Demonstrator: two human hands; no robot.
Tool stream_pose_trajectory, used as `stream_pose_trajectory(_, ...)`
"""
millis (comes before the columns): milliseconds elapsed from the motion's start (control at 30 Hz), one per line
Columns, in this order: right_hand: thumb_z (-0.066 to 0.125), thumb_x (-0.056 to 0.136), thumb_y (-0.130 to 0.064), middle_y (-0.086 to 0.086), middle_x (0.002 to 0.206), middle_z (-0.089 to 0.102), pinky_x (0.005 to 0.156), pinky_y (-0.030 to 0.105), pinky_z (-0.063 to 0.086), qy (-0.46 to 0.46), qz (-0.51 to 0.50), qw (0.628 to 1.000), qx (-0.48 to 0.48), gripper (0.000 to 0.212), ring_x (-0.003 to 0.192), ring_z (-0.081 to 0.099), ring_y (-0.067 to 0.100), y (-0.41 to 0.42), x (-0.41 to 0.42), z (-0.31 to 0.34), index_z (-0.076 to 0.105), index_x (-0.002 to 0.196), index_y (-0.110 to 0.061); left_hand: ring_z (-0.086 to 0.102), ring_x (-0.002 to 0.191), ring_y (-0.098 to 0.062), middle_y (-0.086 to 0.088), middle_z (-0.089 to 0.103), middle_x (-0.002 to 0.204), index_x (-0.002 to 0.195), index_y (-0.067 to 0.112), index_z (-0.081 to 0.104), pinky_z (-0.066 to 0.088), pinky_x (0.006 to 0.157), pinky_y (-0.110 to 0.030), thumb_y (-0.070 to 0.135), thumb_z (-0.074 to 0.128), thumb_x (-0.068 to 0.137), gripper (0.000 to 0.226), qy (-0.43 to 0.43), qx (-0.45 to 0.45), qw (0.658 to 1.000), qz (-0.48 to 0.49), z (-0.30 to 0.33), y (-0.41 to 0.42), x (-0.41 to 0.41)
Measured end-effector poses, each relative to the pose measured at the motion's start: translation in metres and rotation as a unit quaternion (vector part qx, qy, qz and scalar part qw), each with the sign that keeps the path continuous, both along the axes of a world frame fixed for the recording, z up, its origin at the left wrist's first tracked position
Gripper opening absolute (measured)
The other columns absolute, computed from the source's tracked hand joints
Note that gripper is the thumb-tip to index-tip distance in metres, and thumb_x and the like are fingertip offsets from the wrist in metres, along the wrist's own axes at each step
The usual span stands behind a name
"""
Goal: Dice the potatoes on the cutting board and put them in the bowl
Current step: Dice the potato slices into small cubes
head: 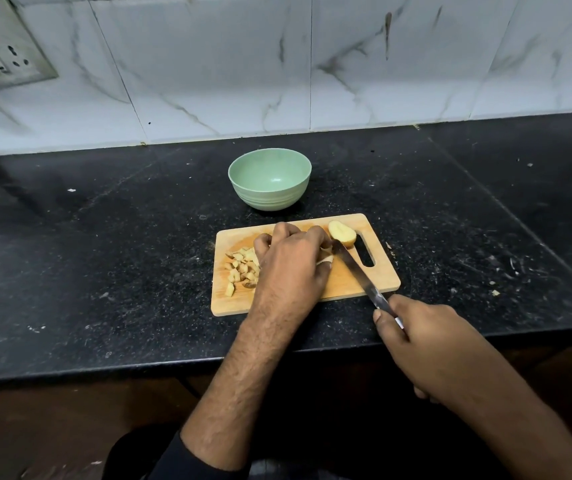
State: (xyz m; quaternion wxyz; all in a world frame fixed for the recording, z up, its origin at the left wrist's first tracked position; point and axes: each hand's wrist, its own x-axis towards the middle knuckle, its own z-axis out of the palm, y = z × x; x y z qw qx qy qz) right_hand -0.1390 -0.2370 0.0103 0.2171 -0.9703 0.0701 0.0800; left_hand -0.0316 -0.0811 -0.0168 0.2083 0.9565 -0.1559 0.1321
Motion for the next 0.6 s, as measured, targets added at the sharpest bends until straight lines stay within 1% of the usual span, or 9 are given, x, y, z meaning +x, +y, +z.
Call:
stream_pose_trajectory(100,0.036,0.102,-0.047,-0.002,0.069,0.061,0.069,0.040,0.059,0.005,-0.007,1.000,0.002,0.028,0.061,0.061,0.015,-0.002,-0.004,-0.003,0.050,0.089,-0.027,0.039,0.115,-0.013,0.015,0.065,0.106,0.111,0.032,0.059,0.020,0.095,-0.039,0.034,0.066,0.089,0.023,-0.006,0.008,1.000,-0.012,0.000,-0.006,-0.013)
stream_pose_trajectory(200,0.038,0.102,-0.046,0.000,0.065,0.060,0.062,0.036,0.058,-0.003,-0.011,1.000,0.002,0.030,0.054,0.058,0.011,-0.002,-0.008,-0.007,0.049,0.084,-0.025,0.038,0.116,-0.015,0.013,0.066,0.103,0.107,0.033,0.066,0.021,0.096,-0.042,0.035,0.062,0.093,0.015,-0.011,0.015,1.000,-0.014,-0.001,-0.009,-0.021)
stream_pose_trajectory(300,0.039,0.102,-0.045,0.000,0.064,0.060,0.057,0.032,0.056,-0.017,-0.013,1.000,0.000,0.030,0.051,0.056,0.008,-0.003,-0.012,-0.011,0.048,0.083,-0.025,0.038,0.116,-0.016,0.012,0.066,0.103,0.106,0.033,0.071,0.020,0.094,-0.042,0.039,0.058,0.095,0.017,-0.009,0.031,0.999,-0.010,0.000,-0.008,-0.024)
stream_pose_trajectory(400,0.038,0.104,-0.043,-0.001,0.063,0.059,0.050,0.024,0.049,-0.023,-0.007,1.000,0.004,0.028,0.047,0.054,0.006,-0.002,-0.014,-0.013,0.049,0.085,-0.026,0.037,0.118,-0.016,0.011,0.063,0.110,0.110,0.035,0.072,0.021,0.092,-0.042,0.042,0.055,0.098,0.021,0.035,0.036,0.999,0.001,0.001,-0.005,-0.025)
stream_pose_trajectory(467,0.036,0.104,-0.042,-0.001,0.061,0.060,0.045,0.018,0.044,-0.021,-0.001,1.000,0.003,0.026,0.042,0.054,0.006,0.000,-0.016,-0.016,0.050,0.088,-0.026,0.037,0.117,-0.017,0.010,0.062,0.111,0.113,0.036,0.071,0.021,0.089,-0.041,0.041,0.054,0.099,0.022,0.062,0.031,0.998,-0.004,0.001,-0.004,-0.026)
stream_pose_trajectory(600,0.035,0.103,-0.043,-0.002,0.059,0.057,0.040,0.016,0.038,-0.017,-0.002,1.000,-0.008,0.027,0.038,0.050,0.006,0.008,-0.018,-0.018,0.048,0.088,-0.025,0.037,0.115,-0.017,0.010,0.065,0.112,0.115,0.036,0.071,0.016,0.083,-0.037,0.031,0.059,0.098,0.021,0.072,0.016,0.997,-0.004,0.001,-0.006,-0.027)
